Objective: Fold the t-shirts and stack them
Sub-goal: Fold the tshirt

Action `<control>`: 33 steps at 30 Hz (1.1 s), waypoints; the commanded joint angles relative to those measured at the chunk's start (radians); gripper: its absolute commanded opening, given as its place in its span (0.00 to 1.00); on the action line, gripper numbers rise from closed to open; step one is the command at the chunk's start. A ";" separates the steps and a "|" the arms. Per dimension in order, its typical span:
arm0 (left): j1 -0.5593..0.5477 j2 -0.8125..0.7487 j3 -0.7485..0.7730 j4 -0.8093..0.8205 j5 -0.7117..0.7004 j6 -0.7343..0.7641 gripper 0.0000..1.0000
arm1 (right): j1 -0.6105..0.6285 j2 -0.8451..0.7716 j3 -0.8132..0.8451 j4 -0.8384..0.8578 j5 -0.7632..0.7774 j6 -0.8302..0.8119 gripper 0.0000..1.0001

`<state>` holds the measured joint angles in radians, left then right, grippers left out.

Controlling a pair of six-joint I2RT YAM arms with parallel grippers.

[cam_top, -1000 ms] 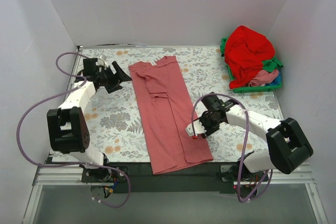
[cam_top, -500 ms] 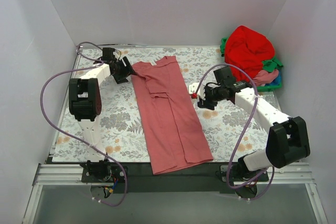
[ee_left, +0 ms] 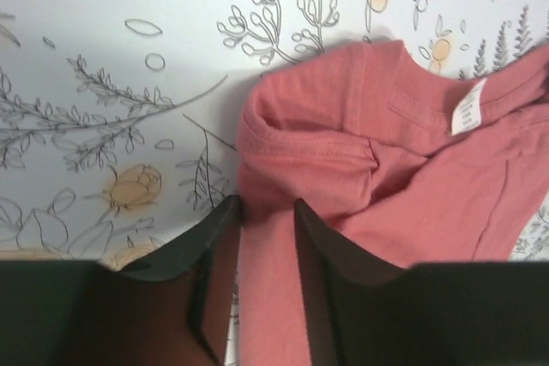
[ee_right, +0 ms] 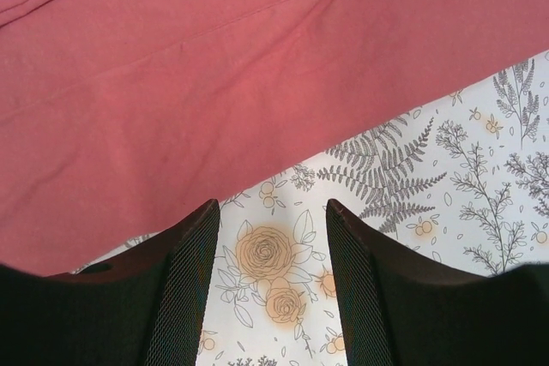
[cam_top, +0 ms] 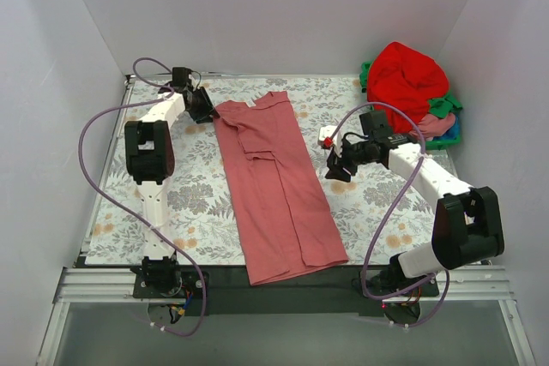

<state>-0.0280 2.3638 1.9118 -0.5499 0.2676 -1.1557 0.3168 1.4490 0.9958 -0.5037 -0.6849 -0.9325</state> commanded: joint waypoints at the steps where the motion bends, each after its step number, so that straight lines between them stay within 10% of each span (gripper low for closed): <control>1: 0.000 0.043 0.082 -0.070 -0.011 0.005 0.28 | -0.018 -0.041 -0.016 0.033 -0.067 0.026 0.59; 7: 0.002 0.112 0.185 -0.099 -0.013 -0.015 0.01 | -0.057 -0.064 -0.025 0.036 -0.099 0.031 0.59; 19: 0.083 0.203 0.313 -0.056 -0.025 -0.130 0.00 | -0.090 -0.062 -0.032 0.039 -0.137 0.044 0.59; 27: 0.114 0.158 0.309 -0.009 0.076 -0.141 0.44 | -0.091 -0.050 -0.037 0.042 -0.139 0.050 0.59; 33: 0.160 -0.018 0.248 -0.013 0.050 -0.032 0.57 | -0.096 -0.064 -0.048 0.044 -0.134 0.057 0.59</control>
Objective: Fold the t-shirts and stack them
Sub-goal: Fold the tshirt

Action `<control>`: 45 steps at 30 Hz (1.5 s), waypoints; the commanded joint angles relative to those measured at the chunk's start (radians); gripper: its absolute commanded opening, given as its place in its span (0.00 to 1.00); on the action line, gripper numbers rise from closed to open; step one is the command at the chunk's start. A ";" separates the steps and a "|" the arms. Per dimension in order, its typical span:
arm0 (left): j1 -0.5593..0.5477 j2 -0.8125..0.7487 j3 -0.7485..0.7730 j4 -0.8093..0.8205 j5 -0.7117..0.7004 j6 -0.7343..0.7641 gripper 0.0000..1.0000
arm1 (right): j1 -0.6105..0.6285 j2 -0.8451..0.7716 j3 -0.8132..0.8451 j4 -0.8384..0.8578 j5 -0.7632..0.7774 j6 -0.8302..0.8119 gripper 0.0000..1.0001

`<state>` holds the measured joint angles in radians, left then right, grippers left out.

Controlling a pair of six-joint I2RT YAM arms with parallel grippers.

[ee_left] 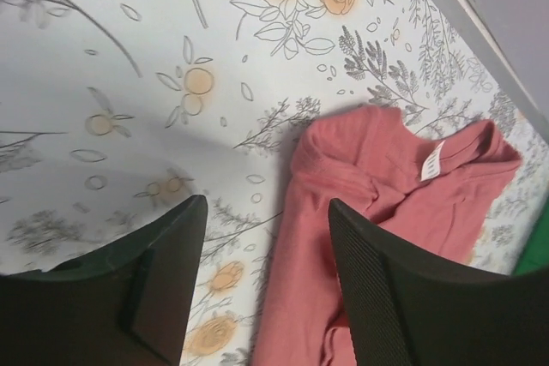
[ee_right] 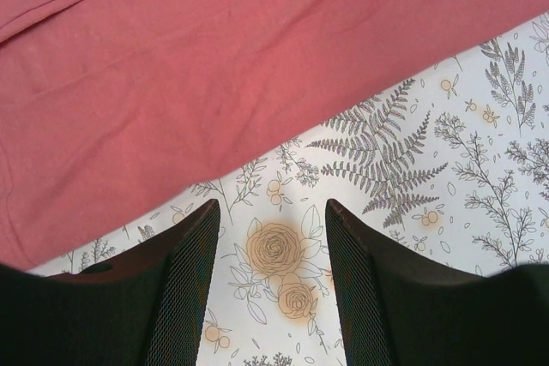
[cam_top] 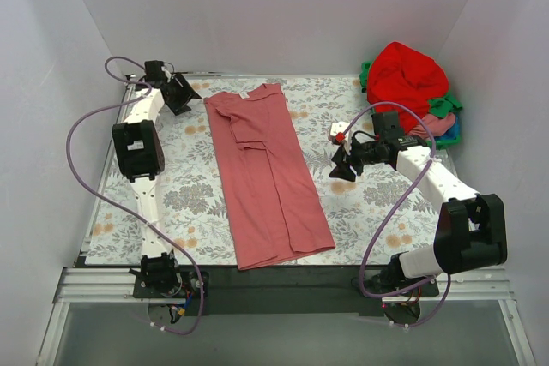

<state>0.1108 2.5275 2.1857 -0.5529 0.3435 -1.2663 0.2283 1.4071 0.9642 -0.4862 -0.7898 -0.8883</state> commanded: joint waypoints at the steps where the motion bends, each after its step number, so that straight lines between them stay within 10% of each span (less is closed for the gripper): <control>1: 0.027 -0.223 -0.073 -0.009 -0.046 0.120 0.59 | -0.009 -0.026 -0.018 0.026 -0.028 0.012 0.59; 7: 0.029 -0.599 -0.435 0.157 -0.100 0.245 0.71 | -0.012 -0.053 -0.028 0.031 -0.026 0.014 0.59; 11: 0.030 -0.804 -0.691 0.272 -0.043 0.217 0.98 | -0.012 -0.086 -0.035 0.035 -0.023 0.017 0.59; 17: 0.027 -0.992 -0.998 0.360 0.411 0.156 0.95 | -0.012 -0.218 -0.097 0.124 0.029 0.046 0.60; 21: -0.249 -1.160 -1.101 0.244 0.258 0.327 0.96 | -0.014 -0.251 -0.143 0.166 0.046 0.087 0.98; 27: -0.633 -1.371 -1.199 0.090 0.023 0.479 0.92 | -0.012 -0.171 -0.148 -0.205 -0.198 -0.271 0.98; 33: -1.066 -1.382 -1.233 -0.088 -0.274 0.507 0.68 | -0.012 -0.241 -0.188 -0.200 -0.181 -0.321 0.98; 45: -1.379 -1.061 -1.152 -0.338 -0.551 0.515 0.50 | -0.014 -0.223 -0.193 -0.192 -0.120 -0.285 0.98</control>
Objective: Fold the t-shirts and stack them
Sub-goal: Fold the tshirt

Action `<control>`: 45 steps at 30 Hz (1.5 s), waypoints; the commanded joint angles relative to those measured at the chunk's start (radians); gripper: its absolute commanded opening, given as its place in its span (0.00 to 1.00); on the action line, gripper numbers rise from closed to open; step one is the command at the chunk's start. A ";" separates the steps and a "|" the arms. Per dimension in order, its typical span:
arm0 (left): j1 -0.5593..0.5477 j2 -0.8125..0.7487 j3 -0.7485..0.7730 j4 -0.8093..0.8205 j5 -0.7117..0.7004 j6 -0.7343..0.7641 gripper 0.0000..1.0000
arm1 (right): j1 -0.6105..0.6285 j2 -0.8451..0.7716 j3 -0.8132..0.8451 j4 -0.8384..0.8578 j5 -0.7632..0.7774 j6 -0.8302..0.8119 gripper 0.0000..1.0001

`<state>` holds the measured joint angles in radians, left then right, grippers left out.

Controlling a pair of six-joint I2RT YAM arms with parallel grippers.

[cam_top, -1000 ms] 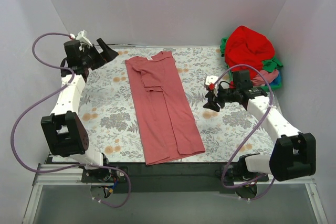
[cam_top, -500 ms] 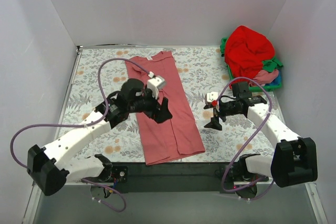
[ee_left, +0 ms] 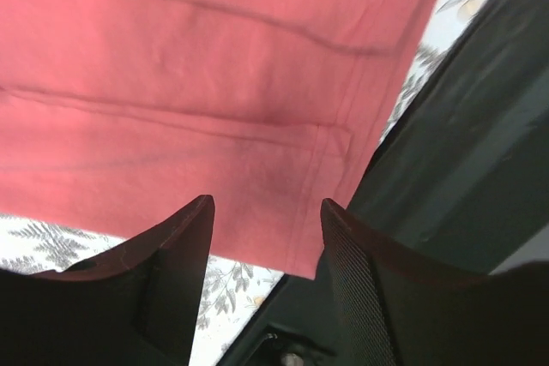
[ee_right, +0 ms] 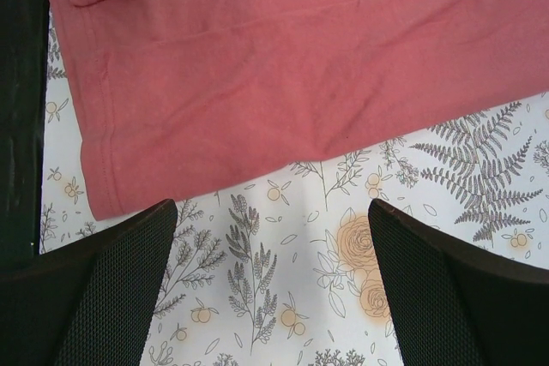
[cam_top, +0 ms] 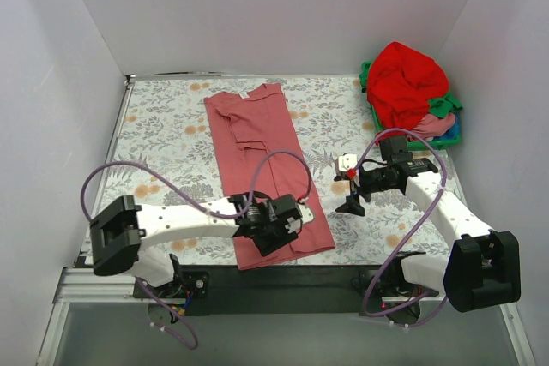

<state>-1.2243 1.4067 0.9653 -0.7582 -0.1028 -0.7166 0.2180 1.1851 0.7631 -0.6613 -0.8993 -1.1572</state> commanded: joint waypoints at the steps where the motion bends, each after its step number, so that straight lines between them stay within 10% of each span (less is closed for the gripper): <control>1: -0.066 0.093 0.104 -0.139 -0.098 -0.061 0.49 | -0.003 -0.001 0.005 -0.015 -0.010 -0.015 0.98; 9: -0.096 0.226 0.277 -0.309 -0.114 -0.286 0.49 | -0.002 0.019 -0.005 -0.011 -0.015 -0.015 0.98; 18: -0.099 0.087 0.038 -0.245 -0.038 -0.535 0.49 | 0.020 0.011 -0.019 -0.015 -0.026 -0.032 0.98; 45: -0.122 0.155 -0.004 -0.198 -0.021 -0.491 0.48 | 0.156 -0.064 -0.041 -0.086 0.180 -0.027 0.96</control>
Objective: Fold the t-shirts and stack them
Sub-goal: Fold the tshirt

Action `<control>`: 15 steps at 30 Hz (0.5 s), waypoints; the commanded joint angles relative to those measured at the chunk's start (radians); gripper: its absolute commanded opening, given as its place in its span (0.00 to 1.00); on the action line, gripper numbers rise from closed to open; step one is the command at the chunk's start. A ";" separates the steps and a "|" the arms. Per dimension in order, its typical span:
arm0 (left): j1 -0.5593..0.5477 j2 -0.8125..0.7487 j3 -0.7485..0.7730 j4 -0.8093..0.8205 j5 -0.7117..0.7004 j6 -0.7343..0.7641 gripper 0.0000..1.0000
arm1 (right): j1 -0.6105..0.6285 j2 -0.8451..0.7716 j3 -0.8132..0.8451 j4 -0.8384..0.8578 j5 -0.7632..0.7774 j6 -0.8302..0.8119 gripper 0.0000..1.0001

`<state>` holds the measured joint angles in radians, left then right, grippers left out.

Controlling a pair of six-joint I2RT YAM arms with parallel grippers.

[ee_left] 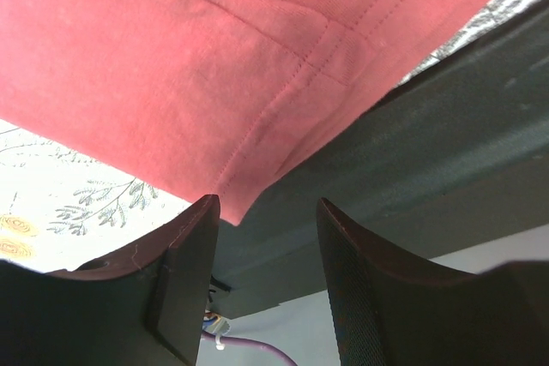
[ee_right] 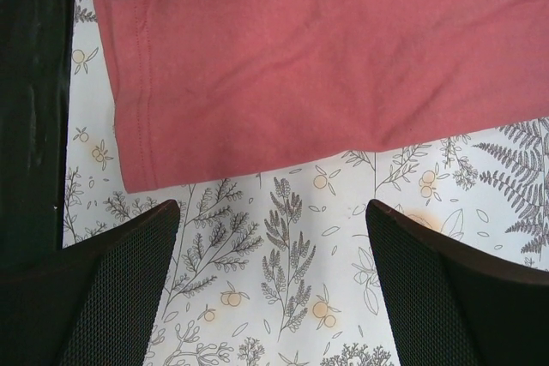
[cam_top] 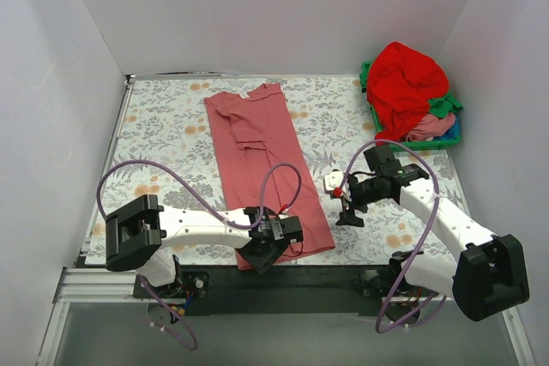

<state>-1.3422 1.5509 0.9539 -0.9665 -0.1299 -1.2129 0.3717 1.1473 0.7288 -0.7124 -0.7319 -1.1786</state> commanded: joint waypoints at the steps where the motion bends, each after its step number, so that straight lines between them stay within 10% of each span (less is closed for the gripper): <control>1: -0.005 0.021 0.009 0.012 0.007 0.013 0.48 | 0.003 -0.034 -0.008 -0.035 0.012 -0.004 0.96; 15: -0.005 0.067 0.013 0.043 0.046 0.036 0.47 | -0.007 -0.058 -0.023 -0.030 0.026 0.005 0.96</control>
<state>-1.3422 1.6058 0.9539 -0.9390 -0.1001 -1.1858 0.3691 1.1057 0.7216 -0.7315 -0.7021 -1.1778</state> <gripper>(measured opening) 0.475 0.961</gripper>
